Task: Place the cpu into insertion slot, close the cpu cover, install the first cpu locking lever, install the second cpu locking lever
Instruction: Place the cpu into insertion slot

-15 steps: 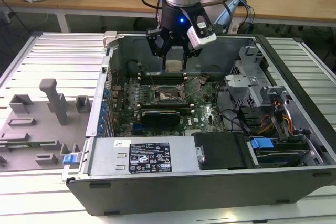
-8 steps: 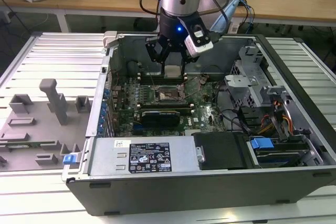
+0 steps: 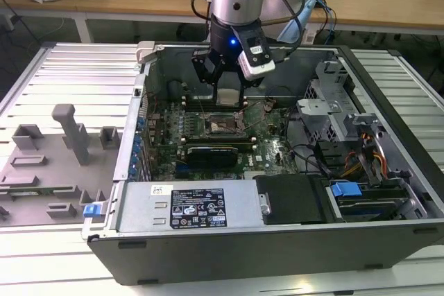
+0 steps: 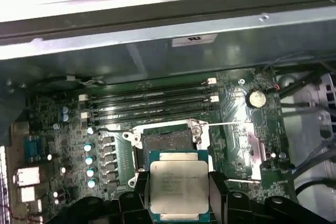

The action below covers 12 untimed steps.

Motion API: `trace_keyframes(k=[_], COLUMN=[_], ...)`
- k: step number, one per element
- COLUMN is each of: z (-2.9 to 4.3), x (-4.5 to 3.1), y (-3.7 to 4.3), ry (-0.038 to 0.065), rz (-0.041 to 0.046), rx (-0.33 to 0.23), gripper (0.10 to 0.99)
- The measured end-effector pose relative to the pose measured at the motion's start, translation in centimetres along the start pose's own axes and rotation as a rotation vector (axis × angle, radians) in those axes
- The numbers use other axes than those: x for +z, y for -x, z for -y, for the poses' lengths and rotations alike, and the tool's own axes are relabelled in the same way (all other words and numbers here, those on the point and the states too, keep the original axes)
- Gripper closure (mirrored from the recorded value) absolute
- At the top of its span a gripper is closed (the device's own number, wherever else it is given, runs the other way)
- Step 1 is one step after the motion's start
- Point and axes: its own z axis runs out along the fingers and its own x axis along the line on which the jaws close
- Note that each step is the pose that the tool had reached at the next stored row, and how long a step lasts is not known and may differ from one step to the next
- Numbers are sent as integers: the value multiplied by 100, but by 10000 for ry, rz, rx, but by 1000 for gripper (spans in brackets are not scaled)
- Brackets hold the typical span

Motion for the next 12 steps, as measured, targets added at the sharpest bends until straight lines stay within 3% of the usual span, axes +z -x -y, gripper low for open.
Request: trace_keyframes(k=[12], z=[1], x=[11], y=[0], ry=[-24], rz=[218], rx=[2449], gripper=[545])
